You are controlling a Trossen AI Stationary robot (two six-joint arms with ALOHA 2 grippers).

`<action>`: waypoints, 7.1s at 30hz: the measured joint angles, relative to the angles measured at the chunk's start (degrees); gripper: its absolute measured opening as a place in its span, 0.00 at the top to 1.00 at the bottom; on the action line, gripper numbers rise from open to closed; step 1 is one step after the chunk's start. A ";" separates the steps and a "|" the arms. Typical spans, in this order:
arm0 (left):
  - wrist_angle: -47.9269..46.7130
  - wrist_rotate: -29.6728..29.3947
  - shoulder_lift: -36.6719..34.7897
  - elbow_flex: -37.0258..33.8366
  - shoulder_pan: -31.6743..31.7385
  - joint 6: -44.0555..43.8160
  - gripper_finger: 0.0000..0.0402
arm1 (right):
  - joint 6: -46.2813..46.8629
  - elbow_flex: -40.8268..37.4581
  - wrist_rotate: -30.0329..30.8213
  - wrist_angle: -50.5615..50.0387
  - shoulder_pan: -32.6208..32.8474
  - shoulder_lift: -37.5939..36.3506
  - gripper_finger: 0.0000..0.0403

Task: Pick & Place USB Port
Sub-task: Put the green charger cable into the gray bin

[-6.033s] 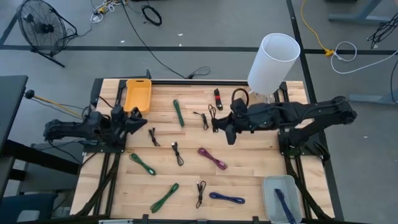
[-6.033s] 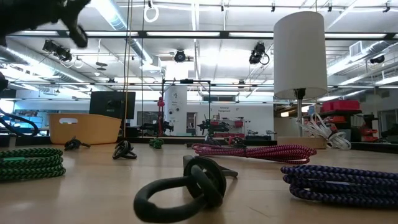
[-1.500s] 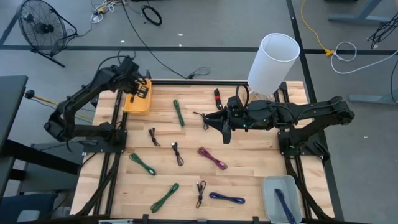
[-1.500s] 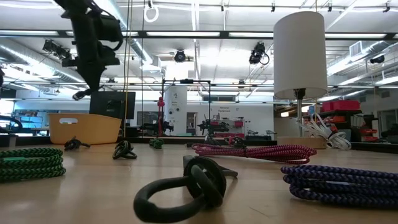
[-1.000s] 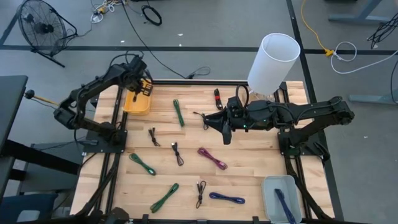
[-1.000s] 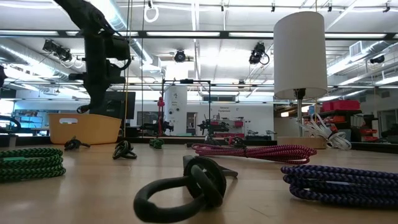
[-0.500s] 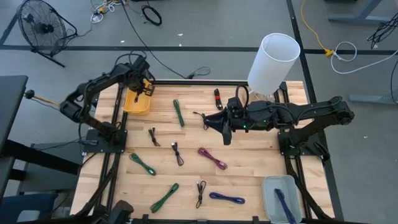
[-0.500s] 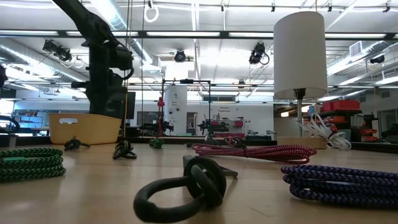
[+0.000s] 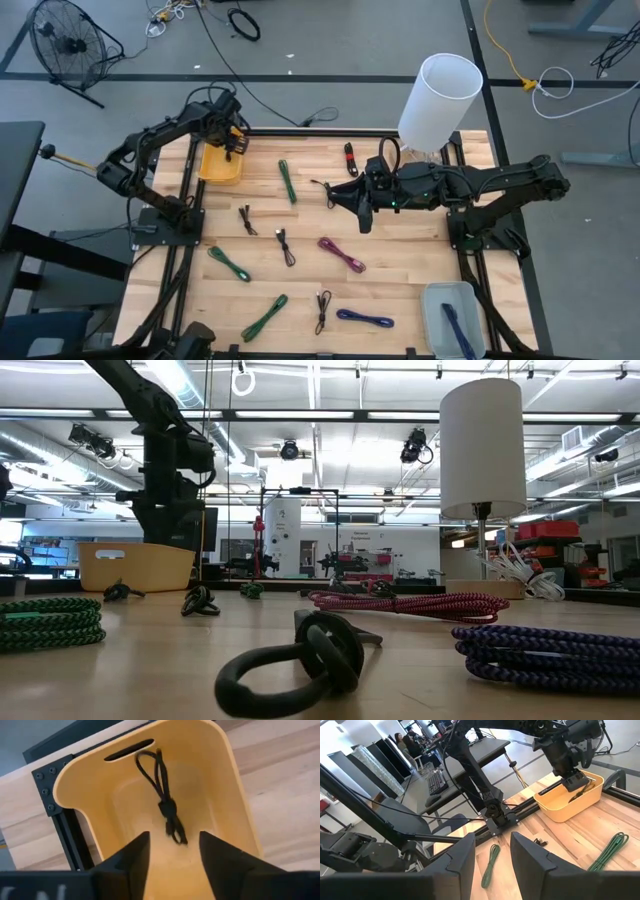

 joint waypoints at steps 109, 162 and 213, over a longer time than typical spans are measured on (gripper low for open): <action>52.18 22.86 -28.67 0.00 -50.76 -27.80 0.95 | -4.54 0.02 -1.51 -0.04 -0.02 0.00 0.70; 74.68 17.63 -8.96 0.00 -60.05 -31.31 0.95 | -4.95 0.04 -1.55 0.75 -0.04 0.02 0.70; 72.85 21.47 -11.65 0.09 -61.96 -25.07 0.49 | 14.75 -0.02 -9.80 -25.62 5.21 -6.57 1.00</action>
